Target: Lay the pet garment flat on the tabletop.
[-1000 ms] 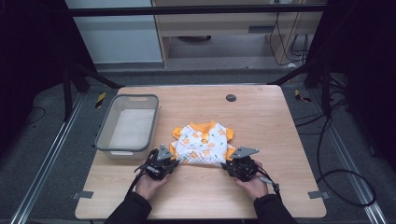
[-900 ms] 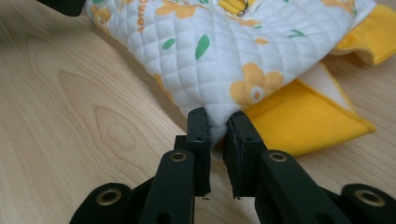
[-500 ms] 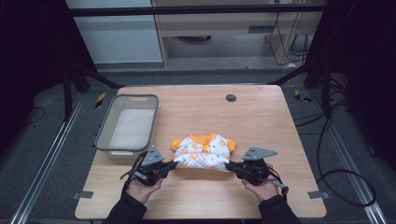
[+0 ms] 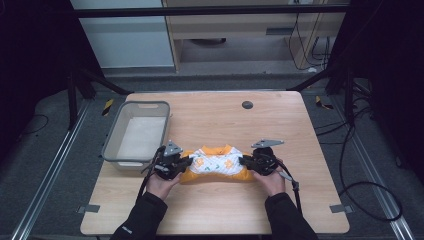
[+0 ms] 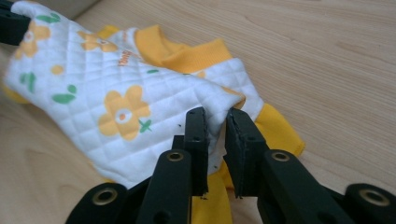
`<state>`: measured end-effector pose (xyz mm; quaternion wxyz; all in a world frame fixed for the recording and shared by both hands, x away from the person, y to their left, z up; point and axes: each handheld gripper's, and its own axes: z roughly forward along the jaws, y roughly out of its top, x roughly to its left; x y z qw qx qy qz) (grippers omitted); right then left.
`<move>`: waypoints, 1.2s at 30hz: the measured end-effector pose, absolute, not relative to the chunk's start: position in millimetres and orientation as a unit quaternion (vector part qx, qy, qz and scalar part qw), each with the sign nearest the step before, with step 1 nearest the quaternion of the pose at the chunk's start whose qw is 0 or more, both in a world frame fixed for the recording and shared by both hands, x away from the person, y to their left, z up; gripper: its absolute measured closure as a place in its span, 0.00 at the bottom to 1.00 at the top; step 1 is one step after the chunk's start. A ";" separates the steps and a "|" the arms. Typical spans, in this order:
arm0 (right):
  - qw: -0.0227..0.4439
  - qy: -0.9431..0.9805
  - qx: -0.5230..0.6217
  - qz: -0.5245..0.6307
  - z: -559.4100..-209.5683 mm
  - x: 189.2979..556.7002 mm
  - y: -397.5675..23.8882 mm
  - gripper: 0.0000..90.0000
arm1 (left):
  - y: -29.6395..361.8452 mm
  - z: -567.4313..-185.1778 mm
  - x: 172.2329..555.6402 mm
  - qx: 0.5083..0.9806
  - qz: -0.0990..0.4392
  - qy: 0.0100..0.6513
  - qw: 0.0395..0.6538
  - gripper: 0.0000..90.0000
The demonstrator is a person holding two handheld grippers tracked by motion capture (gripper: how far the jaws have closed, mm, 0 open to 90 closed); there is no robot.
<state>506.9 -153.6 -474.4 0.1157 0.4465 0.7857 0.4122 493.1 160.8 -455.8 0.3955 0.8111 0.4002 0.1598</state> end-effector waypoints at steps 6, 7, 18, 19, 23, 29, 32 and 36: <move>0.144 0.786 0.437 0.412 -475.8 503.4 -152.6 0.79 | 167.8 -458.8 491.7 0.801 0.174 0.411 0.400 0.71; 0.148 0.782 0.435 0.420 -471.6 500.7 -155.1 0.77 | 170.3 -456.5 489.8 0.800 0.181 0.407 0.402 0.65; 0.175 0.774 0.398 0.460 -448.8 458.3 -188.5 0.61 | 206.5 -447.4 440.2 0.801 0.186 0.380 0.423 0.46; 0.173 0.776 0.396 0.459 -451.2 454.6 -190.4 0.60 | 207.3 -450.2 437.9 0.804 0.184 0.378 0.420 0.46; 0.157 0.791 0.389 0.446 -464.5 444.6 -193.1 0.59 | 208.5 -463.8 433.1 0.814 0.178 0.380 0.401 0.46; 0.150 0.810 0.385 0.416 -481.2 448.2 -186.2 0.59 | 199.0 -475.0 436.0 0.830 0.172 0.373 0.377 0.50; 0.142 0.819 0.386 0.399 -489.8 452.6 -183.0 0.60 | 191.9 -479.8 438.6 0.839 0.168 0.367 0.365 0.52; 0.137 0.827 0.384 0.389 -495.0 456.0 -178.7 0.64 | 186.7 -484.6 442.2 0.845 0.165 0.364 0.355 0.58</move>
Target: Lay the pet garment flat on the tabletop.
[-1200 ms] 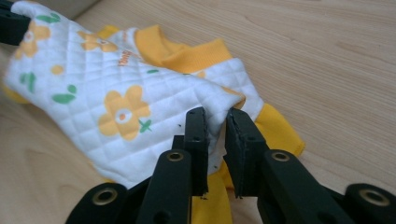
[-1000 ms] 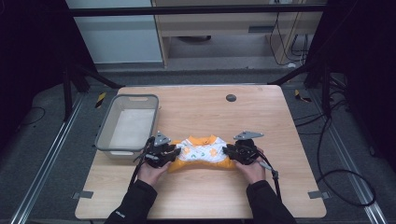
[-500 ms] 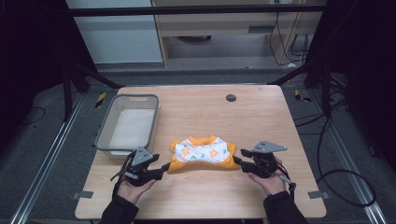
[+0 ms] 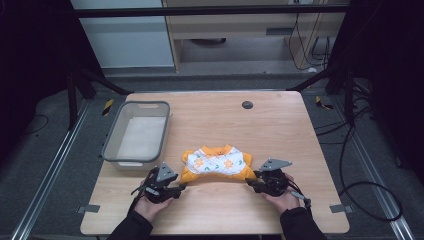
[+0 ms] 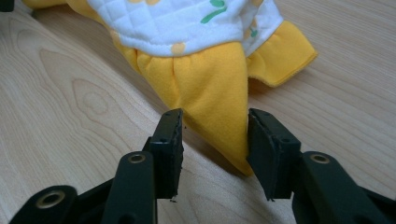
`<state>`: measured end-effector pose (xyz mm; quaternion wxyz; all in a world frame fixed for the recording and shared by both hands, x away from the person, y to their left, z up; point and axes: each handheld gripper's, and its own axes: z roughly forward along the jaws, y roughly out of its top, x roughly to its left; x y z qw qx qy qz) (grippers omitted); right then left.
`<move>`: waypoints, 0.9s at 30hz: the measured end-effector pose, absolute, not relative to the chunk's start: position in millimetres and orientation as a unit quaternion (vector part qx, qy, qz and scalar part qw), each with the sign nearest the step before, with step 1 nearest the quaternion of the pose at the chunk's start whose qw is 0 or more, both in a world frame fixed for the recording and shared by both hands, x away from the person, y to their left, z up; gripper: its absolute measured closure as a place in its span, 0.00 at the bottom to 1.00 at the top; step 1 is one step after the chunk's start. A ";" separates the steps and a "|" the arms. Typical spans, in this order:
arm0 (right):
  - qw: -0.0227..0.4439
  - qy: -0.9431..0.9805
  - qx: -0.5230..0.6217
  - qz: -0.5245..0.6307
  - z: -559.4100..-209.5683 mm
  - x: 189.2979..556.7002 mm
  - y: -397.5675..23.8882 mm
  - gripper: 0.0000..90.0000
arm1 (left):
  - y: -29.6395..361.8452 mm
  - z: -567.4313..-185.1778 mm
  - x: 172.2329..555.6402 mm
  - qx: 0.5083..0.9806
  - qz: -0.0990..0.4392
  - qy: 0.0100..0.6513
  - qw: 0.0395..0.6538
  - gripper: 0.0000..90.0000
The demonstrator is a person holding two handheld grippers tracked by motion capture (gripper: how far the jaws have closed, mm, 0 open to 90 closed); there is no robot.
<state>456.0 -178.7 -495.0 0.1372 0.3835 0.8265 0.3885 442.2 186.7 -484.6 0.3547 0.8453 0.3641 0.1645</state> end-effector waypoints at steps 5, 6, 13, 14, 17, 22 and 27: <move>0.134 0.833 0.379 0.381 -493.6 456.2 -177.2 0.78 | 186.6 -485.5 446.6 0.846 0.143 0.368 0.358 0.82; 0.131 0.834 0.379 0.379 -492.8 456.1 -177.3 0.83 | 187.5 -484.6 447.3 0.846 0.140 0.369 0.357 0.87; 0.123 0.828 0.375 0.399 -479.0 452.2 -178.9 0.96 | 192.1 -470.6 442.9 0.836 0.132 0.368 0.384 0.96; 0.121 0.826 0.374 0.403 -476.2 451.2 -180.1 0.96 | 193.9 -465.9 441.0 0.833 0.130 0.368 0.393 0.96; 0.109 0.820 0.371 0.423 -464.8 443.6 -184.3 0.96 | 200.8 -450.7 431.9 0.823 0.126 0.362 0.420 0.96; 0.089 0.813 0.358 0.450 -444.4 424.7 -191.4 0.95 | 211.3 -431.6 411.5 0.815 0.107 0.357 0.445 0.96; 0.055 0.808 0.356 0.466 -434.9 404.0 -197.8 0.93 | 215.9 -424.0 396.1 0.817 0.096 0.356 0.444 0.96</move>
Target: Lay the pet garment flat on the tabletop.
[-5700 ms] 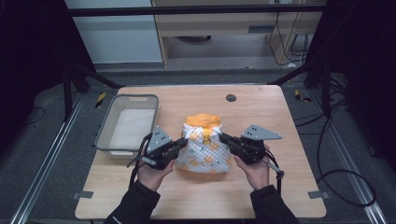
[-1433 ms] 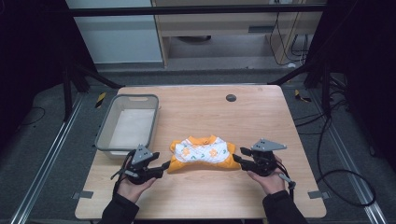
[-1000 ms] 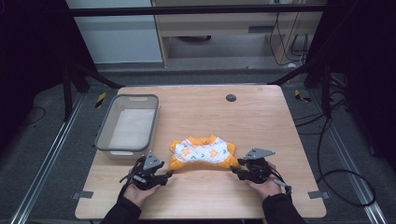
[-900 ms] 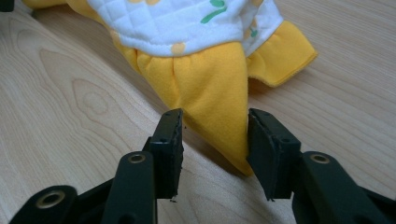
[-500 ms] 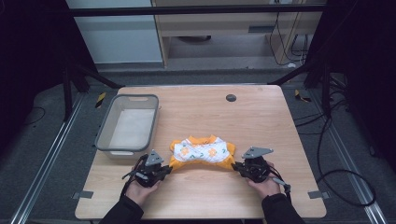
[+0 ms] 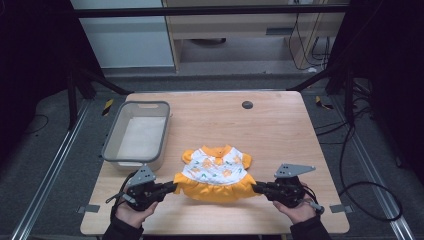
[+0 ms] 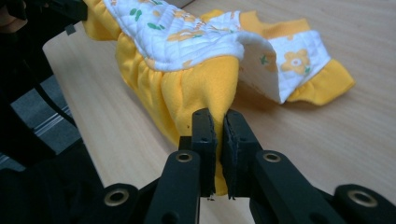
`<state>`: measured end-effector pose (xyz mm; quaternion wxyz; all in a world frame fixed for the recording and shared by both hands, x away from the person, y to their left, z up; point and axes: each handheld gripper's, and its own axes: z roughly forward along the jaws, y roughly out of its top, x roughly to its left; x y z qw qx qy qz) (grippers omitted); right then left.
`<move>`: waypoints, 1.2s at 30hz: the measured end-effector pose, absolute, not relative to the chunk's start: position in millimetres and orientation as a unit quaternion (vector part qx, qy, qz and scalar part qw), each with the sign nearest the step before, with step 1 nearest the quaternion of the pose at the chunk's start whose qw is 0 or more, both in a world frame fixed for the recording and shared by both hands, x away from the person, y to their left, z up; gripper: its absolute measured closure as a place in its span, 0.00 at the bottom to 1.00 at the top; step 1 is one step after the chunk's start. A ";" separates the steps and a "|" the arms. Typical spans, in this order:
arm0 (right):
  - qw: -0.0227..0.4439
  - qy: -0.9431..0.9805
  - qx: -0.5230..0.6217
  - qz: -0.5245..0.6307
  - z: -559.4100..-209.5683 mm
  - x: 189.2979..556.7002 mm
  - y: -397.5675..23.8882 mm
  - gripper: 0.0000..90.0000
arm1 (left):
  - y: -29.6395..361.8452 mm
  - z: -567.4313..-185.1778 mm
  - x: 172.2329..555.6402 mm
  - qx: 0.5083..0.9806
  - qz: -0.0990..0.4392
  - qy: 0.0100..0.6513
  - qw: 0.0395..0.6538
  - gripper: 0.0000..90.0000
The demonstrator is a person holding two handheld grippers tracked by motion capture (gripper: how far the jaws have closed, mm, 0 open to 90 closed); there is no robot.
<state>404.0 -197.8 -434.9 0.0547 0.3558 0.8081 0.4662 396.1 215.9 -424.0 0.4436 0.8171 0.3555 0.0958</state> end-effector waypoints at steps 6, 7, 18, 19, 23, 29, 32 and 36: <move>0.058 0.813 0.396 0.423 -458.8 417.6 -197.2 0.92 | 209.4 -454.4 414.3 0.829 0.098 0.377 0.401 0.93; 0.063 0.814 0.397 0.419 -462.5 421.1 -195.7 0.92 | 207.8 -461.6 422.4 0.832 0.102 0.381 0.391 0.91; 0.102 0.833 0.404 0.364 -489.5 439.7 -179.0 0.95 | 197.5 -485.1 435.3 0.860 0.115 0.379 0.322 0.90; 0.104 0.834 0.403 0.363 -489.5 439.2 -178.7 0.95 | 196.8 -485.8 434.2 0.861 0.112 0.380 0.319 0.91; 0.106 0.838 0.401 0.354 -489.5 435.2 -178.2 0.95 | 195.7 -486.9 426.2 0.868 0.103 0.374 0.311 0.92; 0.114 0.832 0.395 0.373 -486.5 429.9 -182.9 0.84 | 200.9 -476.6 418.2 0.856 0.134 0.368 0.338 0.76; 0.130 0.817 0.394 0.400 -479.7 427.5 -188.1 0.79 | 205.3 -466.1 412.9 0.842 0.163 0.362 0.364 0.68; 0.154 0.797 0.399 0.426 -470.9 429.7 -196.5 0.71 | 210.9 -452.1 414.3 0.818 0.192 0.367 0.399 0.58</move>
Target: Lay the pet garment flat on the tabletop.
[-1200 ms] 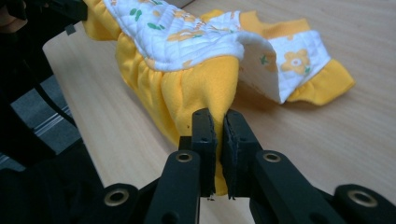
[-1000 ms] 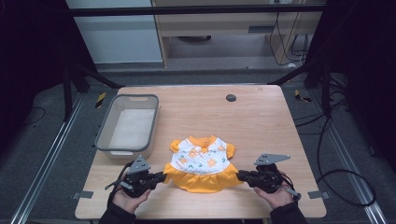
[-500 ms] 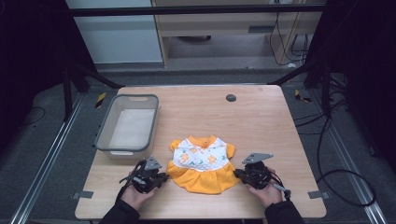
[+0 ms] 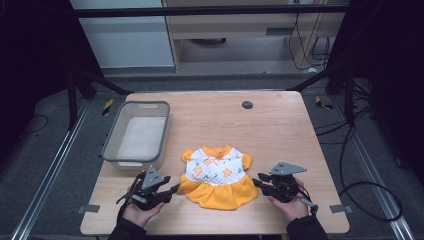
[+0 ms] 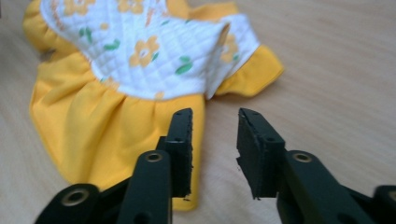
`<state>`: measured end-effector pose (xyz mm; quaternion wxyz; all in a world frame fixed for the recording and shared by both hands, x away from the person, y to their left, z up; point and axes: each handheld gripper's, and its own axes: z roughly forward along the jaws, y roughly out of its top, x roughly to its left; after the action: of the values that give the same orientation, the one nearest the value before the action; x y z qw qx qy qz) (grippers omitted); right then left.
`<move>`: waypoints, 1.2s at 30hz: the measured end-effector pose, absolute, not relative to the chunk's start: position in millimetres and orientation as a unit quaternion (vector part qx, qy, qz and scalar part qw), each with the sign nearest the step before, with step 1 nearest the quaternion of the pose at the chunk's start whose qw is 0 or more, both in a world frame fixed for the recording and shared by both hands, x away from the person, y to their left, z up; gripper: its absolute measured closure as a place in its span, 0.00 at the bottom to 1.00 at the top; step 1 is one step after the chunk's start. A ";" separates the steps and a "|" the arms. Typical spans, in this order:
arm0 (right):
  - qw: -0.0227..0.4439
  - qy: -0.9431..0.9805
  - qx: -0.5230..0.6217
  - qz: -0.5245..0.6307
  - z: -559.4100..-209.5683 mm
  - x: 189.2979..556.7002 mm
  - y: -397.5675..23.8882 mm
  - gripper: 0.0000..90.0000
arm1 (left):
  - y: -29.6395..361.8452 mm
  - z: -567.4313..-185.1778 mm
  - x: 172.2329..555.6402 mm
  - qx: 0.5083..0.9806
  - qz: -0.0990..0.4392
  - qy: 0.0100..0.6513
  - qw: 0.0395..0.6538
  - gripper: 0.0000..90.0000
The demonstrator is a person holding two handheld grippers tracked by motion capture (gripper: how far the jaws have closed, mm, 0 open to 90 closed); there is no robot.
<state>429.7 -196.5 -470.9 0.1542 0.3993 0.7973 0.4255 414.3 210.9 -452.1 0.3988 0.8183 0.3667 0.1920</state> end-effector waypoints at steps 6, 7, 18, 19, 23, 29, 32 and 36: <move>0.184 0.777 0.411 0.440 -459.0 443.0 -203.3 0.61 | 213.6 -436.1 437.4 0.800 0.215 0.378 0.414 0.56; 0.186 0.777 0.412 0.439 -457.6 445.4 -203.5 0.60 | 212.6 -434.2 442.8 0.799 0.215 0.379 0.415 0.56; 0.200 0.764 0.428 0.440 -450.4 494.8 -189.6 0.58 | 187.2 -436.2 507.4 0.792 0.223 0.395 0.409 0.57; 0.197 0.763 0.433 0.437 -452.1 500.0 -187.0 0.57 | 184.4 -440.3 514.4 0.797 0.217 0.398 0.399 0.57; 0.192 0.770 0.436 0.424 -463.7 519.1 -176.1 0.57 | 173.3 -456.2 528.5 0.806 0.207 0.406 0.377 0.57; 0.174 0.791 0.436 0.392 -487.2 532.5 -164.4 0.60 | 166.4 -475.8 539.2 0.822 0.192 0.413 0.342 0.58; 0.163 0.800 0.431 0.384 -493.8 533.5 -161.2 0.63 | 165.9 -480.5 540.4 0.824 0.187 0.417 0.335 0.60; 0.157 0.808 0.427 0.375 -497.4 532.7 -159.4 0.71 | 166.3 -487.2 541.1 0.832 0.181 0.415 0.321 0.62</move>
<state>532.7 -159.4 -497.4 0.1568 0.4271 0.8076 0.3752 541.1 166.3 -487.2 0.3213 0.8315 0.4154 0.1812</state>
